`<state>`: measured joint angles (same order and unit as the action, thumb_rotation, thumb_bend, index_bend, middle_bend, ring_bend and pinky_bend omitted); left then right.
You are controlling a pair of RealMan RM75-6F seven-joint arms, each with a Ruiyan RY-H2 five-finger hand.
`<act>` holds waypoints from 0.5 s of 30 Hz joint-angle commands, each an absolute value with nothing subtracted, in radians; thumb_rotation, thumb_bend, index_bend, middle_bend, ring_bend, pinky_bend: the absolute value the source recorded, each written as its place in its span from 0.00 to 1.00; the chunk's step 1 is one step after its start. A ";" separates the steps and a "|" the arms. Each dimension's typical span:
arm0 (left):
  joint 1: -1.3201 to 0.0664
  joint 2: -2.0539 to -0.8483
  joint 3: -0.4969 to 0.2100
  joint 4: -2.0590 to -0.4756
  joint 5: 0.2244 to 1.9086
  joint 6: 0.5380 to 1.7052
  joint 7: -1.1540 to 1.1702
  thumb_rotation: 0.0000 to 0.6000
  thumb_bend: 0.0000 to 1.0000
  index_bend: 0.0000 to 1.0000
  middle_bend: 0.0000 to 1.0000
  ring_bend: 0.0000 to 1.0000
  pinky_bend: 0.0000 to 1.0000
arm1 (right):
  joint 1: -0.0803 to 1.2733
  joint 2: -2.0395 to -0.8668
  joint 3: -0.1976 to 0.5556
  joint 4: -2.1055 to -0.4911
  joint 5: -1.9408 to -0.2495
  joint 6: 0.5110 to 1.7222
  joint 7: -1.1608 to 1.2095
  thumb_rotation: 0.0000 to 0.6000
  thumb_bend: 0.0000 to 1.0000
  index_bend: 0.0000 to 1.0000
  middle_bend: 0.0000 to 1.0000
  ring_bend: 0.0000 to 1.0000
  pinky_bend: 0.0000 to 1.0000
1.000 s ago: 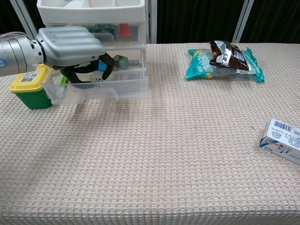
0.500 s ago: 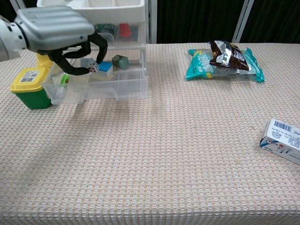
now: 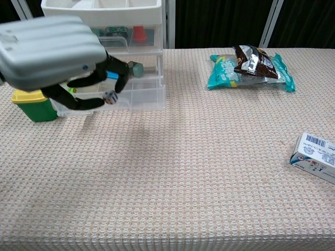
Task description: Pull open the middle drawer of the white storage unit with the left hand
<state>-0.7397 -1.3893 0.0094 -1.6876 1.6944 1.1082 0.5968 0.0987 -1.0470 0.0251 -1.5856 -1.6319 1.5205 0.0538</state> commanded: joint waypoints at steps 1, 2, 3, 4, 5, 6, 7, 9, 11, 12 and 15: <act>-0.756 -1.462 0.016 -1.636 1.687 1.043 0.646 1.00 0.40 0.54 0.87 0.99 1.00 | 0.095 -1.046 0.024 -1.584 -1.632 1.524 0.055 1.00 0.28 0.00 0.00 0.00 0.00; -0.760 -1.479 0.015 -1.624 1.679 1.027 0.659 1.00 0.40 0.54 0.87 0.99 1.00 | 0.094 -1.046 0.023 -1.583 -1.632 1.525 0.056 1.00 0.28 0.00 0.00 0.00 0.00; -0.763 -1.494 0.016 -1.613 1.675 1.014 0.671 1.00 0.40 0.54 0.87 0.99 1.00 | 0.094 -1.046 0.023 -1.583 -1.631 1.526 0.057 1.00 0.28 0.00 0.00 0.00 0.00; -0.765 -1.510 0.018 -1.602 1.670 0.998 0.686 1.00 0.40 0.54 0.87 0.99 1.00 | 0.093 -1.046 0.023 -1.583 -1.630 1.526 0.057 1.00 0.28 0.00 0.00 0.00 0.00; -0.767 -1.521 0.022 -1.596 1.668 0.986 0.697 1.00 0.40 0.53 0.86 0.99 1.00 | 0.093 -1.046 0.023 -1.583 -1.630 1.525 0.056 1.00 0.28 0.00 0.00 0.00 0.00; -0.768 -1.533 0.024 -1.590 1.660 0.971 0.715 1.00 0.39 0.52 0.86 0.99 1.00 | 0.093 -1.046 0.023 -1.584 -1.629 1.524 0.055 1.00 0.28 0.00 0.00 0.00 0.00; -0.769 -1.541 0.026 -1.586 1.653 0.959 0.730 1.00 0.39 0.50 0.86 0.99 1.00 | 0.094 -1.046 0.023 -1.585 -1.628 1.523 0.054 1.00 0.28 0.00 0.00 0.00 0.00; -0.771 -1.556 0.024 -1.581 1.639 0.942 0.760 1.00 0.37 0.45 0.85 0.98 1.00 | 0.096 -1.047 0.024 -1.586 -1.628 1.520 0.053 1.00 0.28 0.00 0.00 0.00 0.00; -0.769 -1.565 0.021 -1.580 1.634 0.942 0.775 1.00 0.36 0.42 0.84 0.98 1.00 | 0.097 -1.049 0.024 -1.583 -1.627 1.516 0.053 1.00 0.28 0.00 0.00 0.00 0.00; -0.765 -1.569 0.019 -1.582 1.632 0.948 0.782 1.00 0.34 0.40 0.83 0.97 1.00 | 0.097 -1.050 0.023 -1.582 -1.627 1.516 0.053 1.00 0.28 0.00 0.00 0.00 0.00; -0.751 -1.569 0.014 -1.594 1.643 0.987 0.783 1.00 0.21 0.29 0.79 0.95 1.00 | 0.099 -1.048 0.025 -1.586 -1.628 1.516 0.053 1.00 0.28 0.00 0.00 0.00 0.00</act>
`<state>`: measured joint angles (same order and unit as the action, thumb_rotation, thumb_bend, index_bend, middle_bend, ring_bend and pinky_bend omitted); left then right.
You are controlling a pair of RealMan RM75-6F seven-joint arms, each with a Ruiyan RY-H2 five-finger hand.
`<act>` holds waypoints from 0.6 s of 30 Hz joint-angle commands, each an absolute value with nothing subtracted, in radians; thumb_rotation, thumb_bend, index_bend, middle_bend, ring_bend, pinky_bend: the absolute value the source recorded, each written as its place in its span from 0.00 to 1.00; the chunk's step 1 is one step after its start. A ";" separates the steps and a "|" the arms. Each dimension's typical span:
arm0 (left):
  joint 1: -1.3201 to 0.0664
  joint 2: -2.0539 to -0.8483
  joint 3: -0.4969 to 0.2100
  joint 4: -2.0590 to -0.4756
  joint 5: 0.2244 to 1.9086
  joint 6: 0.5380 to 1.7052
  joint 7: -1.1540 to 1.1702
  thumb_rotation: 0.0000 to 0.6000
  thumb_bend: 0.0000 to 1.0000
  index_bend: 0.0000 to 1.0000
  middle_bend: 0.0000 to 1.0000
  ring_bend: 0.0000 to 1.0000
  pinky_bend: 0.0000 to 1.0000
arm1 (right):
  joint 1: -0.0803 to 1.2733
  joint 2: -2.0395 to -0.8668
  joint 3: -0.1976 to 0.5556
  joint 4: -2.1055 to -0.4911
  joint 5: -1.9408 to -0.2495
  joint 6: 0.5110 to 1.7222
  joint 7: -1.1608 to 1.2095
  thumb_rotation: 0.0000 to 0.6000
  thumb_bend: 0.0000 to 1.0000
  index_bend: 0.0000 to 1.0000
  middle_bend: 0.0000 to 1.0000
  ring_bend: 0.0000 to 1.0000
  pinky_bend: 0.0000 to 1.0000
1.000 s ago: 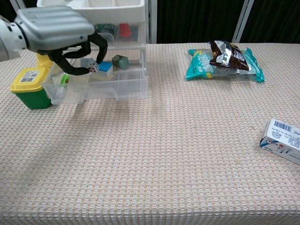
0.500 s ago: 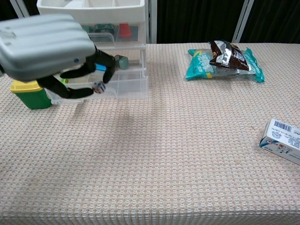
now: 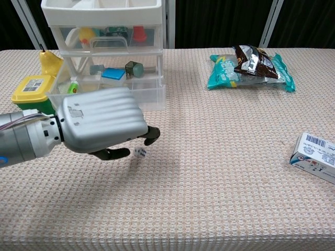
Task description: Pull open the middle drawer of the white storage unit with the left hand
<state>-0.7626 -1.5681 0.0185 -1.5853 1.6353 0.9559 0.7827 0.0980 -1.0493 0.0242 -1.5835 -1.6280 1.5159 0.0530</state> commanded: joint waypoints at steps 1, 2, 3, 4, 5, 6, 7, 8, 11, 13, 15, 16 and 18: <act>-0.741 -1.565 0.014 -1.601 1.656 1.014 0.775 1.00 0.17 0.26 0.77 0.94 1.00 | 0.100 -1.046 0.026 -1.589 -1.628 1.516 0.052 1.00 0.28 0.00 0.00 0.00 0.00; -0.733 -1.558 0.015 -1.609 1.667 1.036 0.767 1.00 0.15 0.24 0.76 0.92 1.00 | 0.099 -1.045 0.026 -1.591 -1.628 1.516 0.051 1.00 0.28 0.00 0.00 0.00 0.00; -0.725 -1.549 0.016 -1.618 1.678 1.059 0.760 1.00 0.12 0.23 0.74 0.91 1.00 | 0.099 -1.044 0.026 -1.591 -1.628 1.517 0.051 1.00 0.28 0.00 0.00 0.00 0.00; -0.713 -1.531 0.018 -1.634 1.691 1.089 0.750 1.00 0.11 0.22 0.73 0.90 1.00 | 0.098 -1.044 0.025 -1.591 -1.629 1.518 0.052 1.00 0.28 0.00 0.00 0.00 0.00; -0.700 -1.515 0.017 -1.649 1.698 1.117 0.740 1.00 0.09 0.22 0.71 0.88 1.00 | 0.098 -1.044 0.025 -1.590 -1.630 1.519 0.053 1.00 0.28 0.00 0.00 0.00 0.00; -0.685 -1.497 0.015 -1.668 1.704 1.150 0.724 1.00 0.07 0.22 0.69 0.85 1.00 | 0.097 -1.044 0.024 -1.589 -1.632 1.521 0.055 1.00 0.28 0.00 0.00 0.00 0.00; -0.661 -1.470 0.011 -1.695 1.707 1.201 0.688 1.00 0.06 0.22 0.68 0.83 1.00 | 0.096 -1.044 0.024 -1.586 -1.633 1.524 0.058 1.00 0.28 0.00 0.00 0.00 0.00; -0.639 -1.447 0.007 -1.715 1.704 1.245 0.650 1.00 0.06 0.22 0.67 0.79 0.99 | 0.095 -1.044 0.024 -1.584 -1.634 1.526 0.061 1.00 0.28 0.00 0.00 0.00 0.00; -0.561 -1.354 -0.013 -1.763 1.666 1.377 0.527 1.00 0.05 0.24 0.62 0.69 0.89 | 0.095 -1.041 0.021 -1.583 -1.639 1.527 0.065 1.00 0.28 0.00 0.00 0.00 0.00; -0.508 -1.287 -0.024 -1.774 1.611 1.434 0.461 1.00 0.04 0.26 0.57 0.60 0.76 | 0.098 -1.041 0.017 -1.583 -1.645 1.520 0.065 1.00 0.28 0.00 0.00 0.00 0.00; -0.465 -1.236 -0.027 -1.770 1.554 1.463 0.416 1.00 0.03 0.27 0.47 0.47 0.57 | 0.101 -1.042 0.014 -1.582 -1.650 1.516 0.066 1.00 0.28 0.00 0.00 0.00 0.00; -0.437 -1.211 -0.029 -1.762 1.516 1.479 0.385 1.00 0.03 0.27 0.44 0.44 0.53 | 0.102 -1.045 0.014 -1.579 -1.652 1.514 0.069 1.00 0.28 0.00 0.00 0.00 0.00; -0.397 -1.180 -0.023 -1.738 1.469 1.490 0.316 1.00 0.01 0.27 0.39 0.37 0.41 | 0.104 -1.047 0.013 -1.574 -1.655 1.512 0.076 1.00 0.28 0.00 0.00 0.00 0.00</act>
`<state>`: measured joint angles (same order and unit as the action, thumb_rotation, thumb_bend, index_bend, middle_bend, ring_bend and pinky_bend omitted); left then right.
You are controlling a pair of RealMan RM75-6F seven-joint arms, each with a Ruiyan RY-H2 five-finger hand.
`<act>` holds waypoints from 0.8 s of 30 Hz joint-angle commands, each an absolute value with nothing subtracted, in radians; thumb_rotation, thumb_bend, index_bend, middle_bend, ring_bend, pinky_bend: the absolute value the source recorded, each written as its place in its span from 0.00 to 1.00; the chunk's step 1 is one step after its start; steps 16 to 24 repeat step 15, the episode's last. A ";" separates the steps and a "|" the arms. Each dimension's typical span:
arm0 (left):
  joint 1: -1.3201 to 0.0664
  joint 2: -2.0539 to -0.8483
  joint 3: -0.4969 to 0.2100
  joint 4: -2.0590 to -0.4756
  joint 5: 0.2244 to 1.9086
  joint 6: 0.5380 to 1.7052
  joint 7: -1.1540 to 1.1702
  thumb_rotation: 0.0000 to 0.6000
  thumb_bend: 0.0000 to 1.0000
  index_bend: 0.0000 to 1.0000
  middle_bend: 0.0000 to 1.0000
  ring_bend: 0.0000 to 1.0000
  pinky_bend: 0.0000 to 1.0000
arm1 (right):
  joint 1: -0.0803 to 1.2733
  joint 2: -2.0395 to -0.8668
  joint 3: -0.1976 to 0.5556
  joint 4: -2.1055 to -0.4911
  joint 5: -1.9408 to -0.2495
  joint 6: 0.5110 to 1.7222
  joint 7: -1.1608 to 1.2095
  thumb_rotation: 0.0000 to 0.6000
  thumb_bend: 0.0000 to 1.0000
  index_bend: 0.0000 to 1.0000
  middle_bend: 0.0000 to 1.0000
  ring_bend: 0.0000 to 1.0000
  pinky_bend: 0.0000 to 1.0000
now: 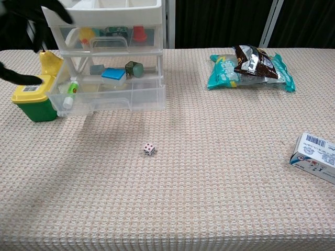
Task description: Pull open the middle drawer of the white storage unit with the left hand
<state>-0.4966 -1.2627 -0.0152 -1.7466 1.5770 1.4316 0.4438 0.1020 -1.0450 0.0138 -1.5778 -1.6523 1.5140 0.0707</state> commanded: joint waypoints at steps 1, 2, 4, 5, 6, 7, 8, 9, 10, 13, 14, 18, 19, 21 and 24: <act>-0.369 -1.163 -0.017 -1.716 1.433 1.491 0.261 1.00 0.01 0.26 0.36 0.34 0.35 | 0.106 -1.047 0.012 -1.571 -1.657 1.511 0.081 1.00 0.28 0.00 0.00 0.00 0.00; -0.349 -1.151 -0.013 -1.702 1.404 1.489 0.224 1.00 0.00 0.26 0.34 0.32 0.32 | 0.107 -1.047 0.011 -1.568 -1.659 1.509 0.085 1.00 0.29 0.00 0.00 0.00 0.00; -0.301 -1.127 0.002 -1.673 1.357 1.485 0.149 0.92 0.00 0.24 0.30 0.28 0.26 | 0.112 -1.046 0.010 -1.562 -1.659 1.502 0.095 1.00 0.29 0.00 0.00 0.00 0.00; -0.280 -1.121 0.010 -1.663 1.344 1.491 0.124 0.86 0.00 0.23 0.29 0.28 0.25 | 0.113 -1.046 0.009 -1.561 -1.658 1.498 0.099 1.00 0.29 0.00 0.00 0.00 0.00; -0.259 -1.116 0.019 -1.654 1.340 1.499 0.103 0.80 0.00 0.23 0.28 0.27 0.24 | 0.114 -1.046 0.008 -1.559 -1.659 1.495 0.101 1.00 0.29 0.00 0.00 0.00 0.00; -0.230 -1.113 0.031 -1.643 1.342 1.516 0.080 0.78 0.00 0.23 0.28 0.27 0.24 | 0.116 -1.048 0.007 -1.555 -1.662 1.494 0.103 1.00 0.29 0.00 0.00 0.00 0.00; -0.208 -1.116 0.039 -1.636 1.344 1.533 0.067 0.76 0.00 0.23 0.28 0.27 0.23 | 0.117 -1.050 0.006 -1.552 -1.666 1.494 0.106 1.00 0.30 0.00 0.00 0.00 0.00; -0.188 -1.119 0.047 -1.628 1.350 1.552 0.060 0.75 0.00 0.22 0.28 0.26 0.23 | 0.118 -1.053 0.005 -1.549 -1.668 1.494 0.109 1.00 0.30 0.00 0.00 0.00 0.00; -0.161 -1.126 0.058 -1.619 1.361 1.577 0.059 0.75 0.00 0.22 0.28 0.26 0.23 | 0.119 -1.057 0.003 -1.545 -1.672 1.495 0.112 1.00 0.30 0.00 0.00 0.00 0.00; -0.103 -1.148 0.078 -1.612 1.397 1.644 0.072 0.75 0.00 0.22 0.28 0.26 0.23 | 0.120 -1.068 0.001 -1.540 -1.682 1.500 0.109 1.00 0.30 0.00 0.00 0.00 0.00; -0.090 -1.155 0.082 -1.613 1.410 1.662 0.073 0.75 0.00 0.22 0.28 0.26 0.23 | 0.120 -1.071 0.000 -1.540 -1.685 1.503 0.108 1.00 0.30 0.00 0.00 0.00 0.00; -0.077 -1.162 0.085 -1.613 1.426 1.680 0.071 0.75 0.00 0.21 0.28 0.26 0.23 | 0.120 -1.073 0.000 -1.541 -1.688 1.505 0.105 1.00 0.30 0.00 0.00 0.00 0.00; -0.077 -1.162 0.085 -1.613 1.426 1.680 0.071 0.75 0.00 0.21 0.28 0.26 0.23 | 0.120 -1.073 0.000 -1.541 -1.688 1.505 0.105 1.00 0.30 0.00 0.00 0.00 0.00; -0.077 -1.162 0.085 -1.613 1.426 1.680 0.071 0.75 0.00 0.21 0.28 0.26 0.23 | 0.120 -1.073 0.000 -1.541 -1.688 1.505 0.105 1.00 0.30 0.00 0.00 0.00 0.00; -0.077 -1.162 0.085 -1.613 1.426 1.680 0.071 0.75 0.00 0.21 0.28 0.26 0.23 | 0.120 -1.073 0.000 -1.541 -1.688 1.505 0.105 1.00 0.30 0.00 0.00 0.00 0.00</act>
